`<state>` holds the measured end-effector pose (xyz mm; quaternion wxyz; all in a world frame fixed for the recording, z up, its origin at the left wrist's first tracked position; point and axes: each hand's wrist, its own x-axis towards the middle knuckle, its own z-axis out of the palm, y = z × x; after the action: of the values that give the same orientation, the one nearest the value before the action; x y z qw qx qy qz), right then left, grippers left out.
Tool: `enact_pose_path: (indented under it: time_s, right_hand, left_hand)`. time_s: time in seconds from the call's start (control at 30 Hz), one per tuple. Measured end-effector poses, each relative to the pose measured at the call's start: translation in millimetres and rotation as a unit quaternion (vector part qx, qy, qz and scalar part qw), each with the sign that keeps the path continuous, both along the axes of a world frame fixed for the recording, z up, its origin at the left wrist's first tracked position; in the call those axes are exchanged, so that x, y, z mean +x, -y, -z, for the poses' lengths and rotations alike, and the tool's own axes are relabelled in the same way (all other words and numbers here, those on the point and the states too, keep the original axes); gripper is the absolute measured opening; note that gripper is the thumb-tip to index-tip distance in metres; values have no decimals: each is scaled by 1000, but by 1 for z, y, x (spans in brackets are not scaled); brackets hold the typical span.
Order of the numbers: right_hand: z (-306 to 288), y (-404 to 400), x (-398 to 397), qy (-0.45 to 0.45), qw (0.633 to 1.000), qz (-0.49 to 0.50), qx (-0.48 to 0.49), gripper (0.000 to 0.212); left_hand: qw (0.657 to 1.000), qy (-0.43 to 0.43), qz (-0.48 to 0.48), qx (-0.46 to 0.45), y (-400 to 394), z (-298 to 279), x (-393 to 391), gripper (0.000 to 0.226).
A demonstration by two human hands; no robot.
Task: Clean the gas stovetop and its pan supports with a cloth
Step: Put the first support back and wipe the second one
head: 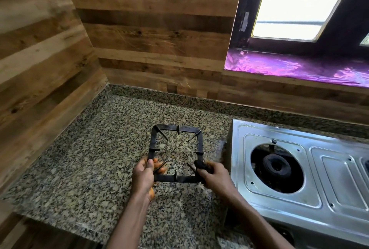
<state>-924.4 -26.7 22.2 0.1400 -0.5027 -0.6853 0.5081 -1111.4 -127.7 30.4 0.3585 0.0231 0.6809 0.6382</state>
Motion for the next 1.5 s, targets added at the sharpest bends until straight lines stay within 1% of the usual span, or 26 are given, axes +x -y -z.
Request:
enact_pose_path:
  time_s: [0.03, 0.07, 0.13, 0.17, 0.2, 0.27, 0.3, 0.33, 0.4, 0.43, 0.5, 0.53, 0.57, 0.6, 0.63, 0.67, 0.7, 0.73, 0.8, 0.9, 1.0, 1.07, 1.17, 1.3, 1.4, 1.5]
  right_hand:
    - [-3, 1, 4, 22, 998, -19, 49, 27]
    - [-9, 2, 6, 14, 995, -12, 100, 35]
    - [-18, 9, 3, -46, 982, 24, 182, 53]
    - [-19, 12, -3, -69, 974, 22, 215, 58]
    - [-18, 15, -10, -70, 967, 1, 245, 61]
    - [-8, 22, -21, -27, 957, -47, 284, 70]
    - [-2, 23, -24, -15, 956, -43, 290, 75]
    - [2, 24, -26, -28, 958, -18, 285, 76]
    - [7, 24, -24, -79, 964, 65, 244, 72]
    - [10, 25, -24, -102, 967, 105, 207, 67]
    - [15, 25, -27, -136, 972, 171, 83, 61]
    - [16, 25, -28, -164, 966, 201, 2, 58]
    - [16, 23, -30, -207, 946, 234, -87, 50]
    - [13, 23, -32, -255, 909, 272, -186, 40]
    - [8, 23, -34, -299, 862, 304, -274, 33]
    - [2, 27, -37, -321, 824, 324, -335, 29]
    - [-2, 33, -41, -327, 802, 330, -374, 29]
    - [-3, 41, -46, -322, 796, 328, -393, 29]
    - [-3, 56, -55, -310, 802, 321, -397, 29]
    - [-7, 48, -49, -299, 808, 319, -394, 23]
    - [-8, 20, -36, -331, 785, 357, -383, 23]
    - [-10, 18, -38, -342, 785, 366, -366, 27]
    - [-7, 38, -51, -307, 804, 333, -384, 24]
    - [-7, 40, -44, -314, 798, 300, -417, 27]
    - [-11, 30, -34, -348, 788, 317, -397, 26]
    - [-13, 43, -44, -320, 815, 273, -398, 26]
  left_hand:
    - [1000, 3, -5, 3, 1, 2, -1, 19]
    - [1000, 9, -11, 4, 1, 4, -2, 20]
    - [999, 27, -17, -3, 2, 7, -1, 19]
    - [999, 39, -19, -1, 0, 8, 1, 19]
    - [999, 49, -17, 4, -1, 7, 3, 19]
    - [997, 67, -21, 23, -5, 3, 7, 20]
    - [997, 71, -27, 32, -7, 1, 9, 20]
    - [996, 69, -33, 38, -8, -2, 9, 19]
    - [997, 60, -42, 40, -10, -6, 11, 18]
    - [996, 57, -48, 37, -10, -5, 12, 17]
    - [996, 56, -61, 30, -8, -1, 12, 14]
    - [996, 60, -64, 28, -7, 0, 13, 14]
    - [995, 65, -66, 24, -6, 2, 13, 15]
    - [995, 69, -67, 22, -5, 3, 14, 15]
    - [995, 75, -68, 23, -5, 3, 16, 15]
    - [994, 84, -68, 27, -5, 2, 19, 14]
    - [992, 96, -67, 35, -6, 0, 24, 13]
    - [991, 106, -66, 41, -7, -1, 28, 13]
    - [992, 102, -63, 34, -8, -2, 32, 14]
    - [998, 49, -38, 12, -3, -3, 26, 16]
    - [999, 29, -21, 3, 1, -6, 27, 16]
    - [999, 39, -18, 10, 0, -6, 34, 17]
    - [999, 34, -27, 9, -4, -8, 36, 17]
    - [999, 6, -42, 4, 0, -10, 28, 18]
    - [998, 39, -56, 16, 0, -11, 30, 18]
    - [995, 85, -38, 33, -4, -15, 39, 18]
